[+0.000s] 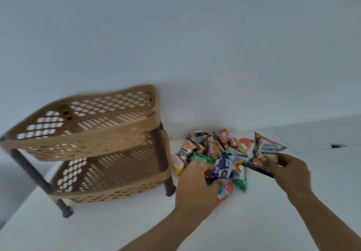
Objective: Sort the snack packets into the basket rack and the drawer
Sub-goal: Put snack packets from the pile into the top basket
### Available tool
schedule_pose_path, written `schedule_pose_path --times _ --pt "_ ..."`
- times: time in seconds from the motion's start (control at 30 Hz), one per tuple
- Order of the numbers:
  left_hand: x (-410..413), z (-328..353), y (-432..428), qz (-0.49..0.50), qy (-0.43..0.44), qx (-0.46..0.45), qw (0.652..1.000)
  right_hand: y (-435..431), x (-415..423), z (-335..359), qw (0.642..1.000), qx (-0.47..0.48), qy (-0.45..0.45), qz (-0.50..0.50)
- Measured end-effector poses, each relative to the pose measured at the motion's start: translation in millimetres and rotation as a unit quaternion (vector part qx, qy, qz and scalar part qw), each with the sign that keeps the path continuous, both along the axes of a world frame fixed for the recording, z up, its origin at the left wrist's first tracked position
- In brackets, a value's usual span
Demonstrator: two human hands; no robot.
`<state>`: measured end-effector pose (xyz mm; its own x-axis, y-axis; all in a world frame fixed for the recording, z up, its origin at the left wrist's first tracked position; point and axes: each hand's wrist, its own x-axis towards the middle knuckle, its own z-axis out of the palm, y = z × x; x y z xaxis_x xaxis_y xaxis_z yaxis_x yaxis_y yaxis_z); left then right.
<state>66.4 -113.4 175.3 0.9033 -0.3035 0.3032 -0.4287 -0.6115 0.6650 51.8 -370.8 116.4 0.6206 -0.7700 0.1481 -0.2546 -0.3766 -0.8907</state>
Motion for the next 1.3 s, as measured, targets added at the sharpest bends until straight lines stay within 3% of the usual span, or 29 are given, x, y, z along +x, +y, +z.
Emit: schedule_pose_path --times 0.27,0.53,0.83,1.03,1.17,1.3 --pt "28 89 113 0.040 -0.095 -0.032 0.994 102 0 82 0.993 0.028 -0.089 0.072" --pt "100 163 182 0.064 -0.061 -0.034 0.996 192 29 155 0.975 0.030 -0.142 0.169" --pt "185 172 160 0.125 0.106 0.087 0.983 208 101 243 0.961 -0.096 -0.152 0.211" --pt "208 147 139 0.112 0.273 0.007 0.956 216 154 253 0.942 -0.164 -0.169 0.240" --pt "213 141 134 0.092 0.298 0.004 0.950 226 189 249 0.928 -0.178 -0.153 0.290" --pt "213 139 135 0.065 0.289 0.106 0.949 237 220 238 0.919 -0.187 -0.092 0.334"
